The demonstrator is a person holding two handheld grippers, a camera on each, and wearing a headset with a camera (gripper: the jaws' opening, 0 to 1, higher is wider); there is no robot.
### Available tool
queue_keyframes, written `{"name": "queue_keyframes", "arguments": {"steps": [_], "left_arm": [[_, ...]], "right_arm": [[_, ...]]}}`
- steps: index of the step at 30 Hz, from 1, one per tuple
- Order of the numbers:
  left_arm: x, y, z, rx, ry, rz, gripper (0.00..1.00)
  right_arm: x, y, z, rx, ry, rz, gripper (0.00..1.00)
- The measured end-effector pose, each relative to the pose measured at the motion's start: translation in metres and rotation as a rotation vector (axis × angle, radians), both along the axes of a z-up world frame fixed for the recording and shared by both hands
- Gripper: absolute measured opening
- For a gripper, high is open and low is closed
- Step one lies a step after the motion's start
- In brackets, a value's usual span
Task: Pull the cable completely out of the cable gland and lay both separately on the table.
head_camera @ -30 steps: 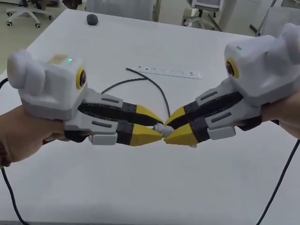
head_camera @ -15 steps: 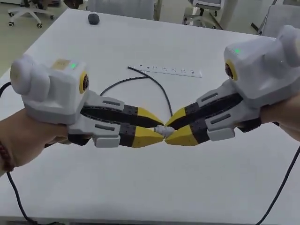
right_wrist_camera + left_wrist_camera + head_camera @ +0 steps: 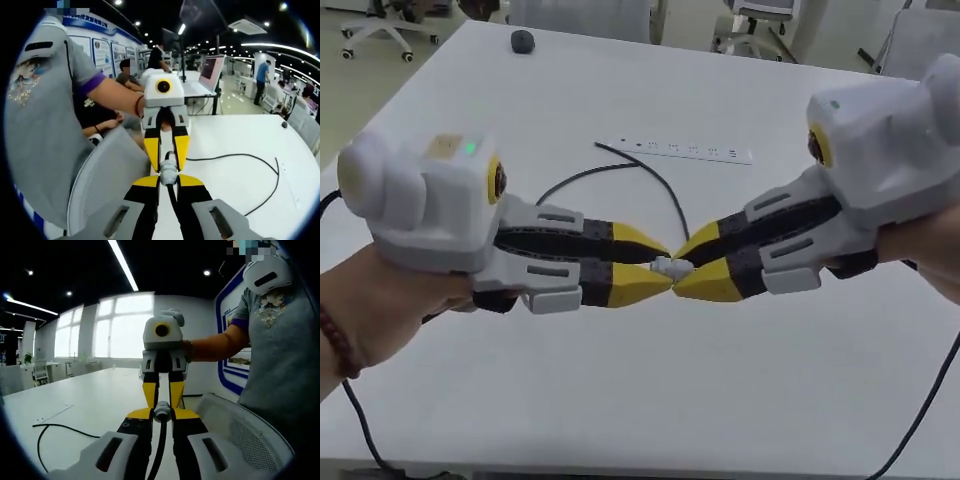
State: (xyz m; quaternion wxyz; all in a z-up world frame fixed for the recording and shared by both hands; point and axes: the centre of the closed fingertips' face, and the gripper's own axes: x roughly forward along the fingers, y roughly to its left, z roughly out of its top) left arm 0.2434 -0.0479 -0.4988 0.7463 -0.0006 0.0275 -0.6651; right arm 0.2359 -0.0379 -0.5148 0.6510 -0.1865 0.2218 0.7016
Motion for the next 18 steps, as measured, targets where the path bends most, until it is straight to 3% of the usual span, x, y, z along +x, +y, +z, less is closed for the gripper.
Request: {"name": "queue_keyframes", "arguments": {"steps": [8, 9, 10, 12, 15, 17, 18], "left_arm": [[0.001, 0.000, -0.001, 0.026, -0.014, 0.020, 0.14], [0.000, 0.000, -0.001, 0.027, -0.017, 0.018, 0.14], [-0.001, 0.000, -0.003, 0.049, -0.039, 0.017, 0.14], [0.000, 0.002, -0.006, 0.071, -0.041, 0.024, 0.14], [0.001, 0.004, -0.008, 0.082, -0.044, 0.027, 0.13], [0.001, 0.005, -0.004, 0.074, -0.054, 0.027, 0.14], [0.002, 0.005, -0.001, 0.065, -0.064, 0.030, 0.14]], "right_arm": [[0.000, 0.000, -0.002, 0.021, -0.014, 0.015, 0.08], [-0.001, 0.000, -0.001, 0.030, 0.008, 0.008, 0.09], [-0.002, -0.001, 0.000, 0.039, 0.050, -0.010, 0.09], [0.002, -0.006, 0.002, 0.038, 0.026, -0.022, 0.10], [0.005, -0.010, 0.009, 0.068, 0.046, -0.061, 0.11], [0.005, -0.013, 0.010, 0.074, 0.072, -0.081, 0.15], [0.005, -0.013, 0.013, 0.104, 0.106, -0.102, 0.17]]}}
